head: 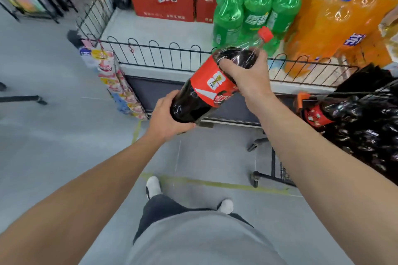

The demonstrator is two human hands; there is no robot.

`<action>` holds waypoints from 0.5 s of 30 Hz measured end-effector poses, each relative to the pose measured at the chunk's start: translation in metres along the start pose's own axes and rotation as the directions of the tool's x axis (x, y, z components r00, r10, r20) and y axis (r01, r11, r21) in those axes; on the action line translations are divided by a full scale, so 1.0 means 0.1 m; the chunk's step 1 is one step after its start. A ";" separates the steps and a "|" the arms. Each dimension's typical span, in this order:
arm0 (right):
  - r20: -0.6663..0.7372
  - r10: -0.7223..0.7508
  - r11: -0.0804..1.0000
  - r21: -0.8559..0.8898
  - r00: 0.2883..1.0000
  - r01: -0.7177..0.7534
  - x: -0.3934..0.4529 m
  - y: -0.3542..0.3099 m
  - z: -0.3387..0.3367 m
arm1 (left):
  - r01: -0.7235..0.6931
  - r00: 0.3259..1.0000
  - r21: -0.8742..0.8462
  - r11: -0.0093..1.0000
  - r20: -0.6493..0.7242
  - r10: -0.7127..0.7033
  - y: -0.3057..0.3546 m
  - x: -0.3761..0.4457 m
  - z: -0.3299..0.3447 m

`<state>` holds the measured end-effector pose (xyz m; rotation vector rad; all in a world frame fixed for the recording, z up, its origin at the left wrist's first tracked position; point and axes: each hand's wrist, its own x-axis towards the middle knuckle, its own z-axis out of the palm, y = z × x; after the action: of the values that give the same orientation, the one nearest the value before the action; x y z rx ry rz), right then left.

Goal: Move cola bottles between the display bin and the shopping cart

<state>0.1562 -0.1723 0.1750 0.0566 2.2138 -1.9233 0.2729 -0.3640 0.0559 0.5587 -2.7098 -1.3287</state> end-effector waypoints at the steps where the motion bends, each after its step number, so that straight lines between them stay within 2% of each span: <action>1: 0.007 -0.005 1.000 -0.015 1.000 0.005 -0.02 -0.02 0.19 | 0.001 1.000 -0.004 1.000 -0.001 -0.001 -0.14 0.02 -0.14; 10: -0.002 -0.044 0.999 -0.030 0.999 0.044 0.03 -0.27 1.94 | -0.040 0.999 -0.066 0.997 -0.019 0.039 -1.14 0.50 -1.51; 15: -0.039 -0.048 0.999 -0.019 0.998 0.047 0.25 -0.51 2.59 | -0.050 0.999 -0.037 0.998 -0.024 0.049 -1.31 0.89 -2.10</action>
<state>0.1573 -0.4373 0.1874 0.0402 2.2779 -1.9425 0.2746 -0.6263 0.0762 0.4971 -2.6565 -1.3492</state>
